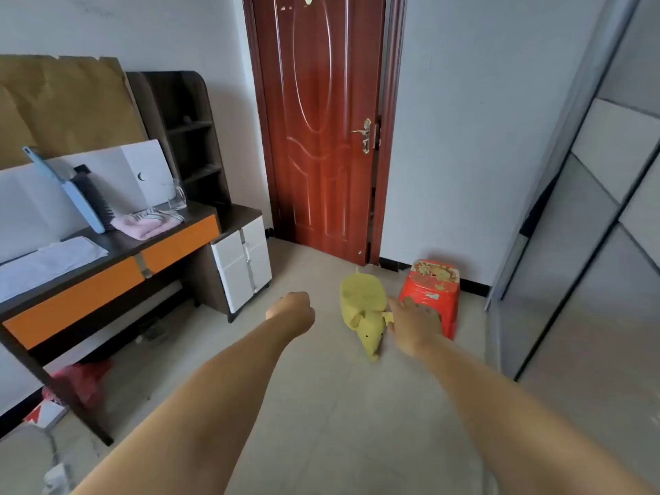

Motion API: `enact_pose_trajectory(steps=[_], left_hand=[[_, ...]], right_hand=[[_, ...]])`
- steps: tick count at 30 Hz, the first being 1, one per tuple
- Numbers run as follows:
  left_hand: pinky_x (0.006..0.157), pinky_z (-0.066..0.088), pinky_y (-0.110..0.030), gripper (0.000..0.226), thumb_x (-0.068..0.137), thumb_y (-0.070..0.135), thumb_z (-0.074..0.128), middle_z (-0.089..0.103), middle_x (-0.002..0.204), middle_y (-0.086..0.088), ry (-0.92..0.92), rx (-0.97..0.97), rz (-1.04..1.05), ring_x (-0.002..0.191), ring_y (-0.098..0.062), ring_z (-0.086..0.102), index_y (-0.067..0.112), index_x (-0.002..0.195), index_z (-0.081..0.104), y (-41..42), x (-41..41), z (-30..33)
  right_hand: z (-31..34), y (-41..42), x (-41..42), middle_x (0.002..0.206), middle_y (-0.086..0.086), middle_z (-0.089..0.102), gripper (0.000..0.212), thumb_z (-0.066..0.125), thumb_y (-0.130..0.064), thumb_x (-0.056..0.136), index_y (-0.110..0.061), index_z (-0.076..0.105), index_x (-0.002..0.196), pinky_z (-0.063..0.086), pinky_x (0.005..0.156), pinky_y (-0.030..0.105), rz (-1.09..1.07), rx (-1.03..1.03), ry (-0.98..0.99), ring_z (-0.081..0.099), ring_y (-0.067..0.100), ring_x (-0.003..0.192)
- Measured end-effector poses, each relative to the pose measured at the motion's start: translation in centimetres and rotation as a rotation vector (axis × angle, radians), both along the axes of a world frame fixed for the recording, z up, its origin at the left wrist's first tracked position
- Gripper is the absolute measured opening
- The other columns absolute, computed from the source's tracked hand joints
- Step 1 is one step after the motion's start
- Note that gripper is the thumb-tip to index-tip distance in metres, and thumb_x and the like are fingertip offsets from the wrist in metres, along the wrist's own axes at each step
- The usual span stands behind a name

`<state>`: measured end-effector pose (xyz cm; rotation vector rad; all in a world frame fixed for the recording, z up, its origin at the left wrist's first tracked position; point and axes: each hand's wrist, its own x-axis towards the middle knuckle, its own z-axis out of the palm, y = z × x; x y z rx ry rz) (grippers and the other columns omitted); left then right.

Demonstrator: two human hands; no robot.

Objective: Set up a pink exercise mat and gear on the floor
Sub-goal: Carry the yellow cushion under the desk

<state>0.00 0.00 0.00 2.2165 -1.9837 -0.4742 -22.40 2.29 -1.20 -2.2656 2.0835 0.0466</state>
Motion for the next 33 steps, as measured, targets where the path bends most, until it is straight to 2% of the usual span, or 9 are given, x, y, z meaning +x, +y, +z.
enact_pose_trajectory(steps=[3,7,9,13,18,23,26,30,33], left_hand=[[0.078,0.045,-0.031,0.031,0.090,0.008,0.037,0.062,0.118,-0.017,0.031,0.034,0.025,0.095,-0.030,0.057,0.003,0.111,0.060,-5.5,0.8,-1.3],[0.084,0.046,-0.031,0.035,0.092,0.014,0.039,0.061,0.124,-0.009,0.019,0.065,-0.002,0.111,-0.028,0.058,0.009,0.120,0.060,-13.3,1.2,-2.3],[0.077,0.045,-0.029,0.037,0.092,0.014,0.037,0.060,0.126,-0.007,0.006,0.096,-0.022,0.111,-0.026,0.058,0.012,0.122,0.058,-17.1,1.1,-2.8],[0.080,0.045,-0.029,0.037,0.091,0.013,0.037,0.059,0.127,-0.008,0.018,0.153,-0.045,0.111,-0.026,0.058,0.012,0.121,0.057,-23.8,0.4,-4.5],[0.075,0.042,-0.029,0.038,0.091,0.013,0.036,0.059,0.128,-0.005,-0.017,0.228,-0.071,0.112,-0.024,0.058,0.015,0.122,0.057,-32.2,-3.2,-6.8],[0.075,0.041,-0.029,0.035,0.090,0.013,0.038,0.060,0.124,-0.005,0.018,0.259,-0.031,0.110,-0.025,0.059,0.014,0.119,0.058,-41.4,-8.0,-8.7],[0.074,0.040,-0.029,0.034,0.090,0.014,0.038,0.061,0.122,-0.006,0.032,0.293,-0.012,0.108,-0.025,0.059,0.013,0.116,0.059,-45.8,-10.3,-10.1],[0.074,0.041,-0.029,0.033,0.090,0.015,0.037,0.061,0.119,-0.005,0.057,0.357,0.026,0.091,-0.023,0.054,0.014,0.115,0.059,-50.0,-11.9,-12.3],[0.073,0.041,-0.029,0.033,0.090,0.014,0.037,0.061,0.119,-0.006,0.051,0.421,0.059,0.094,-0.024,0.056,0.012,0.116,0.058,-53.5,-11.7,-14.9]], right_hand=[[-1.0,-5.1,0.5,0.139,0.010,0.046,0.051,0.040,-0.031,0.099,-0.022,0.026,0.147,0.040,0.098,0.043,-0.006,0.035,0.001,0.048,0.032,0.125],[-1.0,-12.5,0.6,0.140,0.010,0.046,0.052,0.039,-0.030,0.099,-0.020,0.025,0.148,0.040,0.096,0.043,-0.064,0.083,-0.040,0.049,0.032,0.125],[-1.0,-16.1,0.4,0.138,0.009,0.046,0.052,0.039,-0.030,0.098,-0.021,0.025,0.148,0.042,0.095,0.043,-0.097,0.085,-0.058,0.051,0.031,0.123],[-1.9,-21.7,-0.7,0.138,0.009,0.047,0.051,0.040,-0.030,0.098,-0.020,0.028,0.147,0.043,0.096,0.042,-0.127,0.108,-0.088,0.052,0.031,0.123],[-4.0,-29.8,-4.4,0.143,0.012,0.044,0.052,0.038,-0.030,0.098,-0.020,0.025,0.148,0.042,0.097,0.044,-0.149,0.151,-0.070,0.050,0.033,0.126],[-6.3,-40.1,-9.5,0.152,0.011,0.035,0.059,0.038,-0.032,0.099,-0.024,0.016,0.153,0.041,0.102,0.050,-0.155,0.219,-0.105,0.046,0.035,0.130],[-7.7,-45.4,-12.0,0.147,0.012,0.041,0.057,0.039,-0.031,0.098,-0.021,0.020,0.152,0.045,0.098,0.047,-0.109,0.250,-0.085,0.051,0.033,0.125],[-9.6,-51.7,-14.1,0.144,0.012,0.044,0.054,0.039,-0.029,0.098,-0.019,0.025,0.150,0.045,0.097,0.047,-0.105,0.325,-0.102,0.052,0.033,0.124],[-11.8,-56.2,-13.8,0.143,0.011,0.044,0.051,0.038,-0.029,0.098,-0.019,0.028,0.147,0.045,0.096,0.046,-0.062,0.388,-0.095,0.052,0.032,0.124]])
